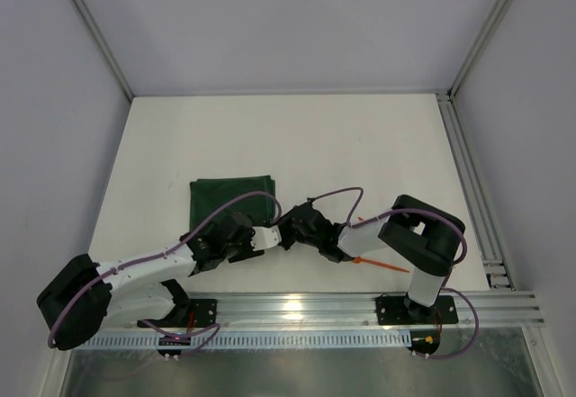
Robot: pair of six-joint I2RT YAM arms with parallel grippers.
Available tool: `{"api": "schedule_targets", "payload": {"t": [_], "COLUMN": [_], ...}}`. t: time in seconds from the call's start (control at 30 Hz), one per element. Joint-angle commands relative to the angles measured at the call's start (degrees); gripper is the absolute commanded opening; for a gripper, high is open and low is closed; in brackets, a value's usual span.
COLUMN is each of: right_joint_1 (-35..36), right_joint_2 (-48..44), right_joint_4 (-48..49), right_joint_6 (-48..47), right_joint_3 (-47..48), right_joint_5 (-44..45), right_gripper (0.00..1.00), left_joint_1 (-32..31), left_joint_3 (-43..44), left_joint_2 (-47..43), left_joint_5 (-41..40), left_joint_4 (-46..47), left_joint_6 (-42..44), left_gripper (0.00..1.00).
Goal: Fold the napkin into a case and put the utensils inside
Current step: Pick up the upper triangle-folded napkin from the center of the board.
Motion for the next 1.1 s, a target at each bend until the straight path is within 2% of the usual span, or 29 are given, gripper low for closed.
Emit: {"api": "schedule_targets", "payload": {"t": [0.0, 0.13, 0.43, 0.8, 1.07], "right_joint_1": [0.6, 0.6, 0.5, 0.3, 0.1], "right_joint_2": [-2.8, -3.2, -2.9, -2.9, -2.7], "right_joint_4": [1.8, 1.8, 3.2, 4.8, 5.1], "right_joint_6": [1.8, 2.2, 2.9, 3.5, 2.8], "right_joint_3": [0.1, -0.6, -2.9, -5.5, -5.6], "right_joint_5": [1.1, 1.2, 1.2, 1.3, 0.6], "right_gripper": [0.04, 0.04, 0.04, 0.04, 0.04], "left_joint_1": [-0.5, -0.5, -0.4, 1.0, 2.6], "left_joint_3": [-1.6, -4.2, -11.2, -15.5, -16.6], "left_joint_2": [0.7, -2.6, -10.4, -14.8, -14.7], "left_joint_5": [-5.7, -10.8, -19.2, -21.0, -20.0], "left_joint_4": [8.8, 8.3, 2.8, -1.1, 0.8], "left_joint_6": [1.0, 2.6, 5.0, 5.8, 6.3], "left_gripper": [0.62, 0.51, 0.41, 0.33, 0.23]}}
